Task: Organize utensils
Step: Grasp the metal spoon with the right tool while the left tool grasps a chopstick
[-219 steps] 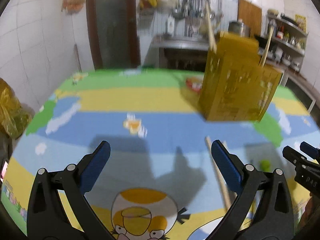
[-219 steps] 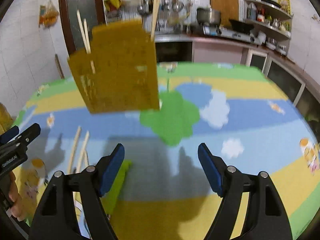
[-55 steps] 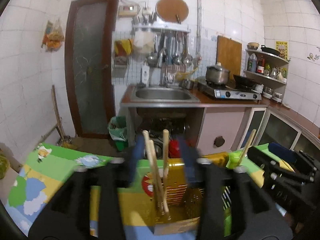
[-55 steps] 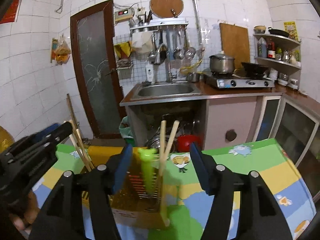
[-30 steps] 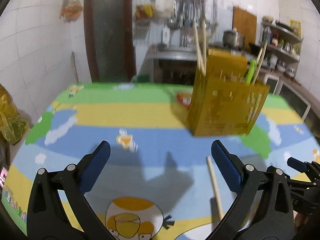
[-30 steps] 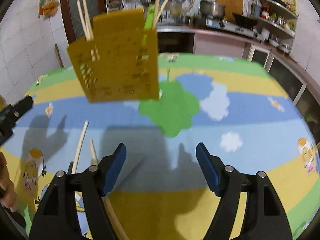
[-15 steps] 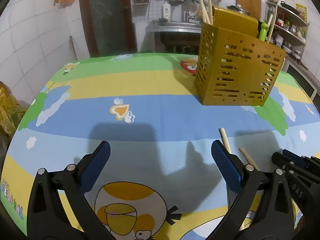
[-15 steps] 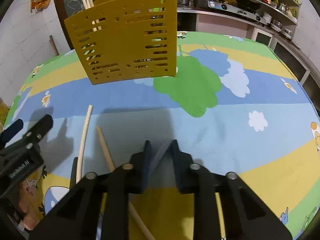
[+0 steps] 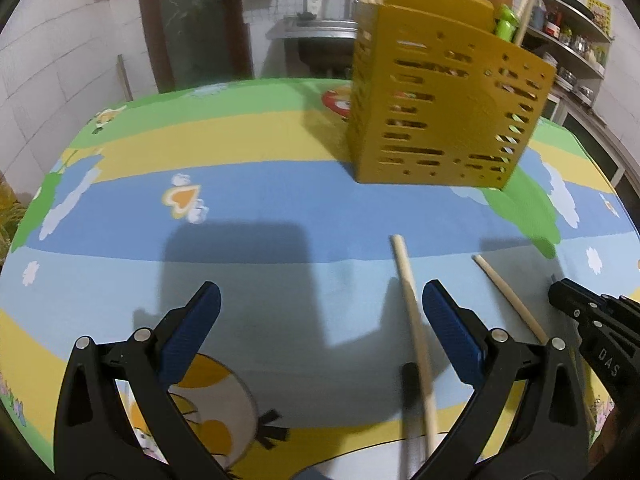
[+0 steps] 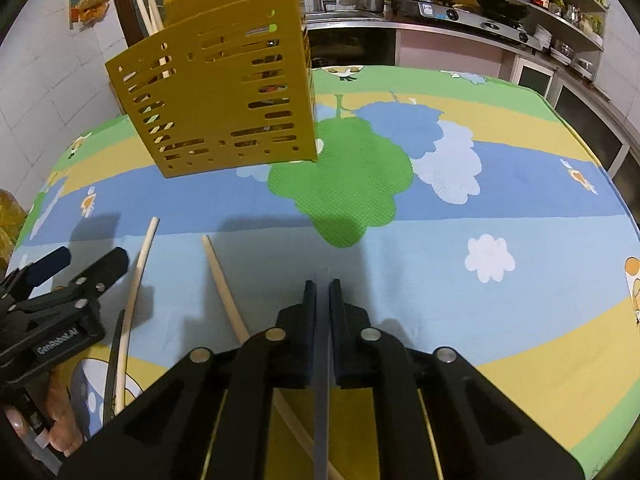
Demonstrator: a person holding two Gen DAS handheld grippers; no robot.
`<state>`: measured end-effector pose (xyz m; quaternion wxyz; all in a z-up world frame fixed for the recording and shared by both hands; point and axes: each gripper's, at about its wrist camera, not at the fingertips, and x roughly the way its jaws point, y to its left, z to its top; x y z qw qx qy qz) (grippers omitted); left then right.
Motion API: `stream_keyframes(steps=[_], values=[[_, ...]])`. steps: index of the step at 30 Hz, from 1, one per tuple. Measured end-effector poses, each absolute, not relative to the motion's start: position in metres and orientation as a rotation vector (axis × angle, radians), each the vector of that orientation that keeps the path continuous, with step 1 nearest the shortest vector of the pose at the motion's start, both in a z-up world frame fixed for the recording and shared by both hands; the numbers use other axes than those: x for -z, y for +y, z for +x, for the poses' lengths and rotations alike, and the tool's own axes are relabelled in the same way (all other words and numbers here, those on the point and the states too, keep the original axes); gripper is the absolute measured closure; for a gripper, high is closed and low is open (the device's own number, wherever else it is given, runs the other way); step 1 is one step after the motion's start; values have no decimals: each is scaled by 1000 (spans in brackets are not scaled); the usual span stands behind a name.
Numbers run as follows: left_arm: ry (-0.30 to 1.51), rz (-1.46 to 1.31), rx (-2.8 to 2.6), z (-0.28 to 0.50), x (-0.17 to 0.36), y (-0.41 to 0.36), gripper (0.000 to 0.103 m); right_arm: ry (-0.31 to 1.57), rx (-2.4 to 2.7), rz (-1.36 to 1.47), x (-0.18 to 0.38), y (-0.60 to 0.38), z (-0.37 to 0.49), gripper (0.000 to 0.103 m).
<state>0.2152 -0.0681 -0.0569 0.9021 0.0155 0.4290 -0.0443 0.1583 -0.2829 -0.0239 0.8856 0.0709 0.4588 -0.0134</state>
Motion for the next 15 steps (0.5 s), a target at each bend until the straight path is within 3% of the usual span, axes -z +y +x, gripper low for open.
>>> stream_keyframes(steps=[5,9,15], values=[[928,38,120,222,63,-81,10,948,23,158,26,-286,159,96],[949,40,122,226,65,-90,22,938,23,162,26,-288,157,96],[945,74,118,226,63,-105,53,927,19,165,27,-290,155,96]])
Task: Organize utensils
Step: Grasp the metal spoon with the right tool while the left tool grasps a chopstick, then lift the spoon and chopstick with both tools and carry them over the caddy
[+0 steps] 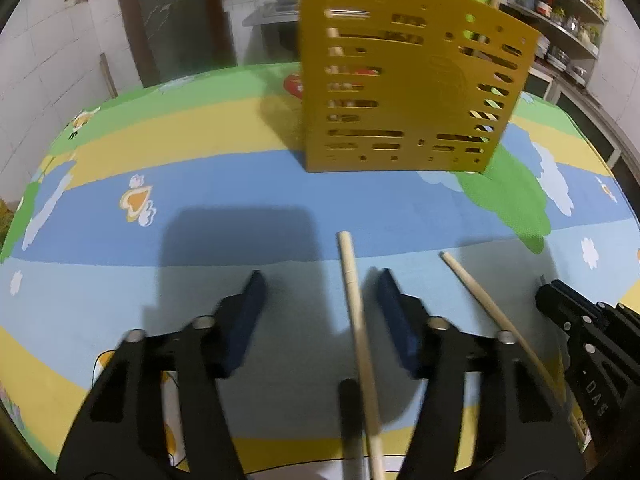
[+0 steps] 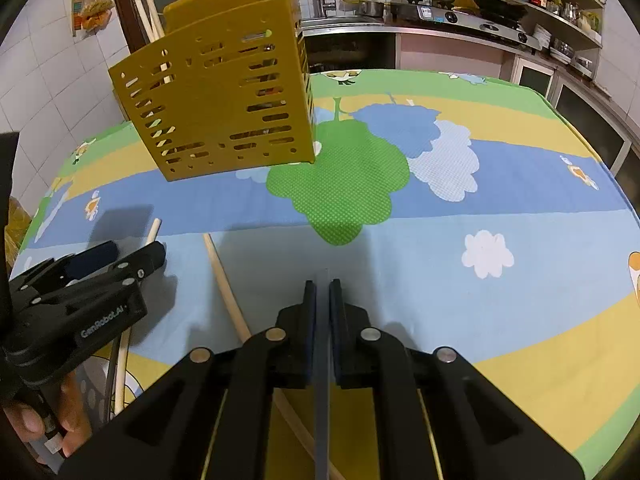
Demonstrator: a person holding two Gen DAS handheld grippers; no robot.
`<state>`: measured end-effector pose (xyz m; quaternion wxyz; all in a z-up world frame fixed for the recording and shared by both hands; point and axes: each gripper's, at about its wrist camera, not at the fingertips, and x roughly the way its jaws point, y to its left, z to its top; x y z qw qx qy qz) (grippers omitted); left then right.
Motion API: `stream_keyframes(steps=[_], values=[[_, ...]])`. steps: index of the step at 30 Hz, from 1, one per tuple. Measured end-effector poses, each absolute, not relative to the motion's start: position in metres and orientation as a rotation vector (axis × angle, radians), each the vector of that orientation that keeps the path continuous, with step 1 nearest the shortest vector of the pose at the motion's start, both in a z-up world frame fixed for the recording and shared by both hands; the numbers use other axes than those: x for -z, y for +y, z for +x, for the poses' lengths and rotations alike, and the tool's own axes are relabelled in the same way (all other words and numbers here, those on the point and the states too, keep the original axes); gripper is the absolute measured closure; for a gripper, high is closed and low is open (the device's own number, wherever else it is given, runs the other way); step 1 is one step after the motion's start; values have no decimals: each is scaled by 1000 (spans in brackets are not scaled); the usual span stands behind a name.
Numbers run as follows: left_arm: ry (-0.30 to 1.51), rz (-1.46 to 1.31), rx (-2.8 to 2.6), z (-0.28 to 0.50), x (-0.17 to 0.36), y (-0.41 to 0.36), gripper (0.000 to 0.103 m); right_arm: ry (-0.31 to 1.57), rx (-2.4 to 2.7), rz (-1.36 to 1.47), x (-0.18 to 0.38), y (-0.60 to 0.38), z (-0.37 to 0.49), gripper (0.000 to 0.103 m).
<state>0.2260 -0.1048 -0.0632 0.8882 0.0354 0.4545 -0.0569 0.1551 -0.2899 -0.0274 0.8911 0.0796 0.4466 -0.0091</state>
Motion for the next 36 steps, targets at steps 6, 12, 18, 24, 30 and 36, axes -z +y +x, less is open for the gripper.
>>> stream_keyframes(steps=[6,12,18,24,30,36], values=[[959,102,142,230,60,-116,85,921,23,165,27,-291,153,96],[960,98,163,229,58,-118,97,908,29,159,23,-291,150,96],[922,79,177,219,50,-111,97,849,38,160,8,-292,142,96],[833,54,185,200,24,-99,98,746,31,164,-15,-294,131,96],[751,30,190,182,-5,-84,98,648,21,159,-38,-293,120,96],[677,19,187,169,-29,-71,98,584,3,162,-53,-291,114,96]])
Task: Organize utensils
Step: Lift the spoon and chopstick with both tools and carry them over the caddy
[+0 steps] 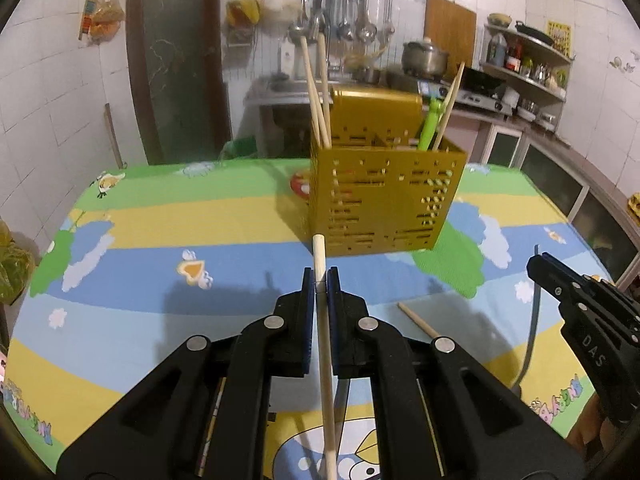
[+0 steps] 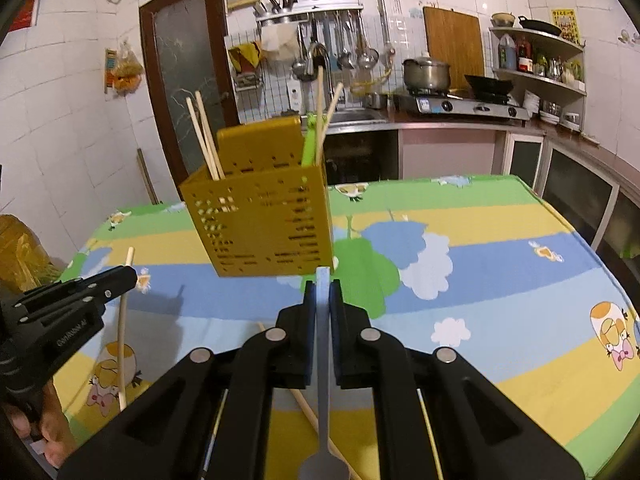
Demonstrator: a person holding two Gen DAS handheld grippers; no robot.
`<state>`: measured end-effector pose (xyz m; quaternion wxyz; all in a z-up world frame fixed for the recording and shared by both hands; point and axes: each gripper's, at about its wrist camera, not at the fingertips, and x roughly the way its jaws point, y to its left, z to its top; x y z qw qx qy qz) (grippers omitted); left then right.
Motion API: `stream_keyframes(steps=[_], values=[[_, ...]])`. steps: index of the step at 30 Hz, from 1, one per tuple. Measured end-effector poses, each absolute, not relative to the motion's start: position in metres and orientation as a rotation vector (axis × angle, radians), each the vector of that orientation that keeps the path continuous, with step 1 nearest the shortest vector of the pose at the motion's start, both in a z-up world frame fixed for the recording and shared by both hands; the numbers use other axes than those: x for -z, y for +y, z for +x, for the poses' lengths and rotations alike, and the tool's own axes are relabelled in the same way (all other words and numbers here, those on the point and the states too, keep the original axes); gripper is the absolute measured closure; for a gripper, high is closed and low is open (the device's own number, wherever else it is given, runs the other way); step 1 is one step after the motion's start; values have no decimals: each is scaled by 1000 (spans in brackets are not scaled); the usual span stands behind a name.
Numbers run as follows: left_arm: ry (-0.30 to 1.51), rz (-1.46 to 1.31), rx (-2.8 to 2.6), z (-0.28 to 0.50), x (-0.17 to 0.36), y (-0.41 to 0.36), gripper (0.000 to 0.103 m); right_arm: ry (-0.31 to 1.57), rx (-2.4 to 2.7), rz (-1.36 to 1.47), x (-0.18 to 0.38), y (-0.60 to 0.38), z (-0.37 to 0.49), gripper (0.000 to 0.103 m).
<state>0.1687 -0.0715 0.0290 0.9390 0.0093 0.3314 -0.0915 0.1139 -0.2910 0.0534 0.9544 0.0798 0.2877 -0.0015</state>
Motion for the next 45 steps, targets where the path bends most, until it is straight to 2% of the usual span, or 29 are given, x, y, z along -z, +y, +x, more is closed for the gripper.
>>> stream_keyframes(steps=[15,32,45], values=[[565,-40,217,155,-61,-46,99,465,-3,143,-84,-285,101,96],[455,-26,238,152,-93,-57,99,368,0,124,-121,-283,97,96],[241,-54,247,194,-193,-77,99,212,18,107,-200,-291,144,96]])
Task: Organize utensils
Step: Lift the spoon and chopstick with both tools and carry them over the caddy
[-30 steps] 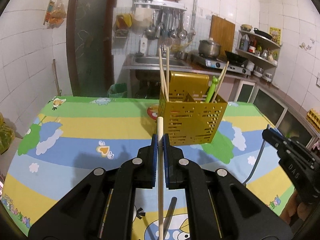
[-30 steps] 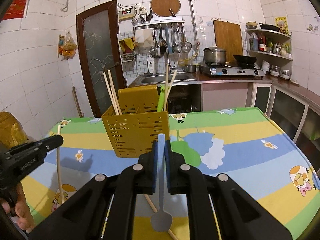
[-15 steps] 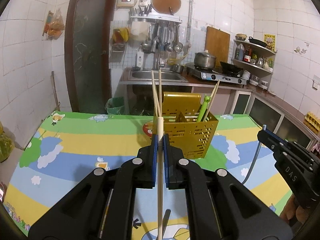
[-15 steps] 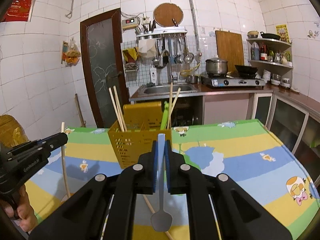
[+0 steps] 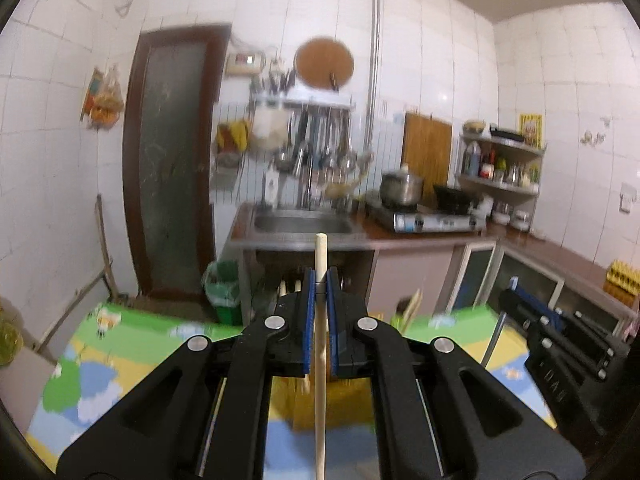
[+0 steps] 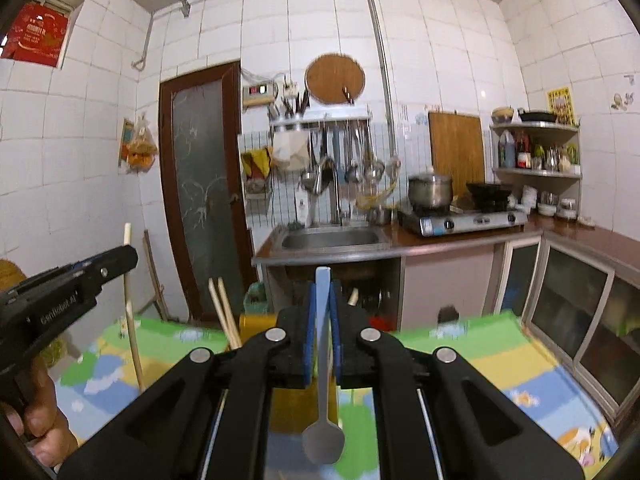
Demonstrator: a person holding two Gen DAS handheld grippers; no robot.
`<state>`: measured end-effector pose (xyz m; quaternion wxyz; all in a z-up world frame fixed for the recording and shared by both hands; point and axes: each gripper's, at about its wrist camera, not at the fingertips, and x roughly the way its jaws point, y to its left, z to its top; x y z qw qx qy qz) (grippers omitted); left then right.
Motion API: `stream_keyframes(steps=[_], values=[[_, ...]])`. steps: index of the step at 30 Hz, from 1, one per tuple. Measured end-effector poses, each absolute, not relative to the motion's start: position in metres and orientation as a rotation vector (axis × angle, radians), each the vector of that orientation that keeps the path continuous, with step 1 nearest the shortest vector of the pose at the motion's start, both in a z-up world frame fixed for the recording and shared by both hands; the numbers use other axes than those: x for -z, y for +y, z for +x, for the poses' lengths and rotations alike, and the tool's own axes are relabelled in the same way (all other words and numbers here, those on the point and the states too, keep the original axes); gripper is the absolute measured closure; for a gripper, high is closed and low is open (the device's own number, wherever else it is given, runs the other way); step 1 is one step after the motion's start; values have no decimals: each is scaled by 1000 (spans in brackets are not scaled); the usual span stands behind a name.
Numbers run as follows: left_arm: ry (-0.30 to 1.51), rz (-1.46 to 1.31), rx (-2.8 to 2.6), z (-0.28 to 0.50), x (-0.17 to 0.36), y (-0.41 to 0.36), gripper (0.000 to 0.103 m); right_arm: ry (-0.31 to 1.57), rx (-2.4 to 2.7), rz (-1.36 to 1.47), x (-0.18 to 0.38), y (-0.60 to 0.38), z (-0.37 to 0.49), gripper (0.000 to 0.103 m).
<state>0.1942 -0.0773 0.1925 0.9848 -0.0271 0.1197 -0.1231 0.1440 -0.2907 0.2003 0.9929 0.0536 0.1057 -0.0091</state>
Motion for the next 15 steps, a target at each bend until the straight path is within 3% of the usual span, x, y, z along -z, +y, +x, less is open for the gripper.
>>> stream_keyframes(steps=[8,15], values=[[75,-74,203,245,-222,-92,99,151,4,109,-229,-286,201,96],[122,-116,203,308,-162,-104,99,207,-35,104,-191,-275,243,96]])
